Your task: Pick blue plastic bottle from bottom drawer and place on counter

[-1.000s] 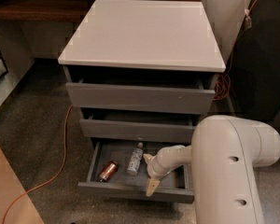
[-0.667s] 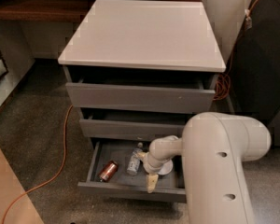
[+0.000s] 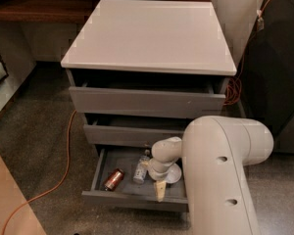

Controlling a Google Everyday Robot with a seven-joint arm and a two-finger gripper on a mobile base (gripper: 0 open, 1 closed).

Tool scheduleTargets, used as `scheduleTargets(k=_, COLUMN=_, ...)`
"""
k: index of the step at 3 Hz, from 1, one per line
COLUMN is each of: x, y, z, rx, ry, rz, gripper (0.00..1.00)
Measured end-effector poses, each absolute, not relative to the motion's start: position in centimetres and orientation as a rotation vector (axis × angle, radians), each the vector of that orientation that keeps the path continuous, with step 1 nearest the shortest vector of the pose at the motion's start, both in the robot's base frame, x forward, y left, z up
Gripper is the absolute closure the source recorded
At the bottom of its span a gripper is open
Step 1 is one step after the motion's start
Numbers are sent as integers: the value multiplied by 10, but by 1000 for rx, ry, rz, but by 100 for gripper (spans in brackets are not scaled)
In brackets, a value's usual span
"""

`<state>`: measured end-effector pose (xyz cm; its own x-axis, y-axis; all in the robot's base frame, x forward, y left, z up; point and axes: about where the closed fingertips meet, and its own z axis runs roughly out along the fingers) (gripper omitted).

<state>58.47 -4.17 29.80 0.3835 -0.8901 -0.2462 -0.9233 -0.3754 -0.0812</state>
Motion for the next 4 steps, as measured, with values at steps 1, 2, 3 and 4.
scheduleTargets(k=1, x=585, y=-41, z=296, rx=-2449, ry=1595, rz=256, gripper=0)
scheduleTargets(k=2, x=591, y=-32, z=289, rx=-2526, ry=1471, rz=279, gripper=0)
scheduleTargets(k=3, x=606, y=-24, z=287, rx=-2654, ry=1261, rz=217, gripper=0)
scheduleTargets(k=4, x=617, y=-18, z=277, rx=-2792, ry=1055, rz=92, gripper=0)
